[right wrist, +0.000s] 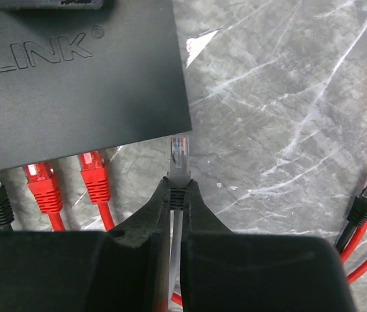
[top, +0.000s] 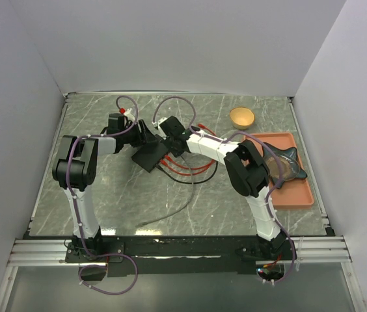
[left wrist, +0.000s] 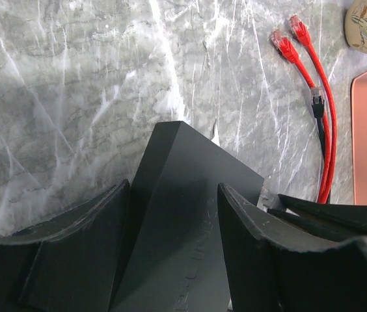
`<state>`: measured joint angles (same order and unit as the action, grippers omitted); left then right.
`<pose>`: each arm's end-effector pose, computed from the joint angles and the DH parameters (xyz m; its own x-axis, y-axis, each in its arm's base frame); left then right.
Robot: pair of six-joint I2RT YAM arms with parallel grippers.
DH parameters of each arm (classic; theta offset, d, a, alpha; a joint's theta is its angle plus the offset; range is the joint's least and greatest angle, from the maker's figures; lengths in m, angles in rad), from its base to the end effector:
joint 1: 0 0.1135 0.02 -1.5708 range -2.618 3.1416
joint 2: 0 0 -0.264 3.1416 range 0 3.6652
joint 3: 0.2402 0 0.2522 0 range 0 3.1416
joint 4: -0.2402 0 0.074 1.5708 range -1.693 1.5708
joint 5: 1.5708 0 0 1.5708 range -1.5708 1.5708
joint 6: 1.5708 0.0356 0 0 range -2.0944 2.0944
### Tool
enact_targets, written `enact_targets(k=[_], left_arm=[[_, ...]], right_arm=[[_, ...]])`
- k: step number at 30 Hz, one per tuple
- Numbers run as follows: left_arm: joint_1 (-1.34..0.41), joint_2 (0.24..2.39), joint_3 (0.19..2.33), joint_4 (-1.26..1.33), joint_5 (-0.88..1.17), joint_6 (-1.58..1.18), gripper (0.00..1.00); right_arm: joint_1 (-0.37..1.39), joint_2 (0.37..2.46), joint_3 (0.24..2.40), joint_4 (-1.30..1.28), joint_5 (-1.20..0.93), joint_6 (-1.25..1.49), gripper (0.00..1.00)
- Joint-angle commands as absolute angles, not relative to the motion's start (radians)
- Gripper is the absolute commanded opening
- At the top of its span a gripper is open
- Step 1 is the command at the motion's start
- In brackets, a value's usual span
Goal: Insert the plug into the switch port
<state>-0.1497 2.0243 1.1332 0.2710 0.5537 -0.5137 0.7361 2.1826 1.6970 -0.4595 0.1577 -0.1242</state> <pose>0.4137 -0.0813 0.1374 -0.7707 -0.3065 -0.5586 0.1967 0.7195 -0.6661 0.3596 0.3183 0.1799 -0.5224 -0.6383 -0.5654 -0.6647 0.7201 -0.1989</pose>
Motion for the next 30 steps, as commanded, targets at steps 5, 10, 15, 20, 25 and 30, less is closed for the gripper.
enact_targets(k=[5,10,15,20,25,30], left_arm=[[-0.153,2.04,1.163,0.279,0.592,-0.508,0.62],[-0.153,2.039,1.16,0.284,0.594,-0.509,0.62],[-0.153,2.045,1.16,0.287,0.6,-0.512,0.62],[-0.153,2.045,1.158,0.29,0.604,-0.512,0.62],[-0.153,2.046,1.157,0.284,0.609,-0.505,0.62],[-0.153,2.052,1.158,0.281,0.612,-0.497,0.61]], right_arm=[[0.761,2.21,1.761,-0.46,0.161,-0.118,0.0],[0.769,2.21,1.769,-0.456,0.164,-0.112,0.0],[0.772,2.195,1.764,-0.445,0.164,-0.104,0.0],[0.775,2.183,1.767,-0.437,0.146,-0.089,0.0],[0.779,2.192,1.781,-0.437,0.152,-0.084,0.0],[0.784,2.171,1.77,-0.41,0.161,-0.081,0.0]])
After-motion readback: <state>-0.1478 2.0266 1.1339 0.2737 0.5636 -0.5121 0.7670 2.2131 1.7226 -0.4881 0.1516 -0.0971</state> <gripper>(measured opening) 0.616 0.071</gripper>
